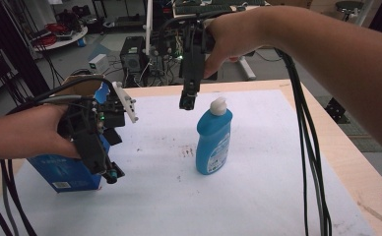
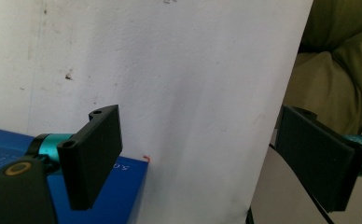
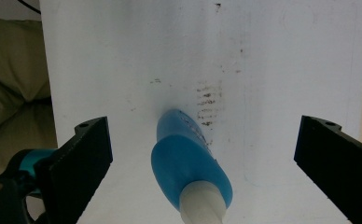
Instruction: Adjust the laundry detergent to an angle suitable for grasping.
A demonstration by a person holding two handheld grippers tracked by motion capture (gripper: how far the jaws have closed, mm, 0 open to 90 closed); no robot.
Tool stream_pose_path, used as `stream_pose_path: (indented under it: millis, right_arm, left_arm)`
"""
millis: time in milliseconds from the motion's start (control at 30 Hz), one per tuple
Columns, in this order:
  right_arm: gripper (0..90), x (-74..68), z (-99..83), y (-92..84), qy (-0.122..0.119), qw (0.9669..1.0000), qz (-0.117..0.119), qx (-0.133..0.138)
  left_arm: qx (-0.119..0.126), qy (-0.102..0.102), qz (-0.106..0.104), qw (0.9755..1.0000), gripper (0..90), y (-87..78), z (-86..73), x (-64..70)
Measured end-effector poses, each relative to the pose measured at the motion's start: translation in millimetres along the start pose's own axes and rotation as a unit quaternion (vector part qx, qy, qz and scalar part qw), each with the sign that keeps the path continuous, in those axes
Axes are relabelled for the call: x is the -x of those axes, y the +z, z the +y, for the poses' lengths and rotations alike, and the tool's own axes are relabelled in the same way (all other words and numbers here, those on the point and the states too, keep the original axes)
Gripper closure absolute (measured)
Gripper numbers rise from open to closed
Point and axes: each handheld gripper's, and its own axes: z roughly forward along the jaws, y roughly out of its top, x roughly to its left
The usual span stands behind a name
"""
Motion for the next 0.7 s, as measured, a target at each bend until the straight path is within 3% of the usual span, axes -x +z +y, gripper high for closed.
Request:
stream_pose_path:
  millis: [433,600,700]
  right_arm:
    - [3.3,-3.9,-12.4,-8.8,0.004,1.0,-0.005,0.006]
    - [3.3,-4.5,-19.3,-11.1,0.015,0.9998,-0.006,0.009]
    - [3.3,-7.0,-32.4,-12.9,0.025,0.9996,-0.009,0.009]
  left_arm:
    - [0.001,-0.002,-0.001,1.0,15.0,1.1,2.1,-1.8]
    - [0.004,-0.004,-0.001,1.0,15.0,1.4,2.4,-3.1]
    - [0.007,-0.007,0.0,1.0,15.0,2.3,3.1,-6.5]
